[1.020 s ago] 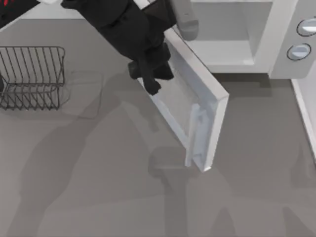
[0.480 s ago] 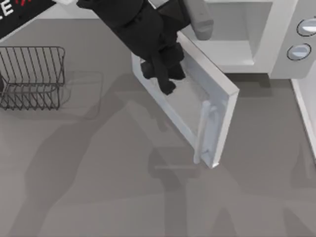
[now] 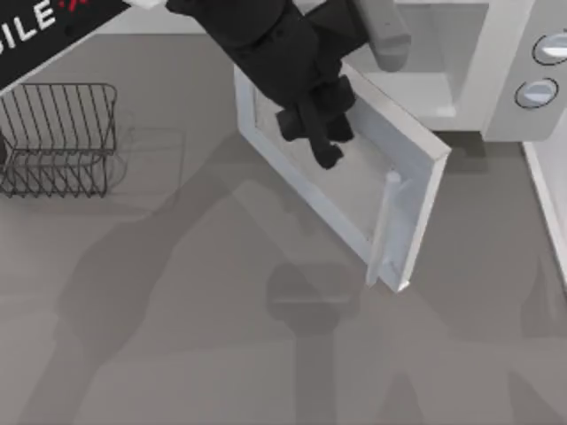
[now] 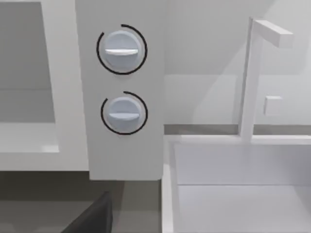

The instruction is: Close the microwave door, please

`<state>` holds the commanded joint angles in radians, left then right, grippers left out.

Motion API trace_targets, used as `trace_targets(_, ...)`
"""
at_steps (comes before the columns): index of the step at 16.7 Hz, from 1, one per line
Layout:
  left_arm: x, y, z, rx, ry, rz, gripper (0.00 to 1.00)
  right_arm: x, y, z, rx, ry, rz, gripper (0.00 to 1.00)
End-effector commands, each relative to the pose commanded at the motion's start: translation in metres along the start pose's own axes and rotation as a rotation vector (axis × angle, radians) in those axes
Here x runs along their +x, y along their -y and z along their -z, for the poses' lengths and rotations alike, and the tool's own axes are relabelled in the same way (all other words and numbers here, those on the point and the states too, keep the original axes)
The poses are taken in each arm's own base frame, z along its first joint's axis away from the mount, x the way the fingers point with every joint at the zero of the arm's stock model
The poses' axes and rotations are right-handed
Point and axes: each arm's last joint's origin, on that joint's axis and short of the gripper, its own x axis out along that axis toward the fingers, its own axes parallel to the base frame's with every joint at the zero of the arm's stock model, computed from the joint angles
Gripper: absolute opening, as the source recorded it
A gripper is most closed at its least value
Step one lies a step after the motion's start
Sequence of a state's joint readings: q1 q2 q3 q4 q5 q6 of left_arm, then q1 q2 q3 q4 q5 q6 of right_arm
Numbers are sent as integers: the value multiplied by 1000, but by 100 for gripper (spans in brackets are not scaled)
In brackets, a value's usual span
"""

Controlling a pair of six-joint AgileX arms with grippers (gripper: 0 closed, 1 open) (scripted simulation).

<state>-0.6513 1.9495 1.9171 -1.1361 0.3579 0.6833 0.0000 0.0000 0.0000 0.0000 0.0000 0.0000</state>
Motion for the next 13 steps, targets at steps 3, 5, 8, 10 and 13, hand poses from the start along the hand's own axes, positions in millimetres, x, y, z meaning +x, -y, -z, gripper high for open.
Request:
trace_targets(3, -1, 0, 2, -4, -1, 1, 0, 0, 0, 0, 0, 0, 0, 100)
trace_targets(5, 4, 1, 2, -16, -18, 22, 0, 0, 0, 0, 0, 0, 0, 100)
trace_targets(8, 20, 3, 5, -48, -64, 68, 0, 0, 0, 0, 0, 0, 0, 100)
trace_targets(10, 28, 3, 4, -60, -83, 83, 0, 0, 0, 0, 0, 0, 0, 100)
trace_targets(13, 19, 4, -8, -29, -42, 43, 0, 0, 0, 0, 0, 0, 0, 100)
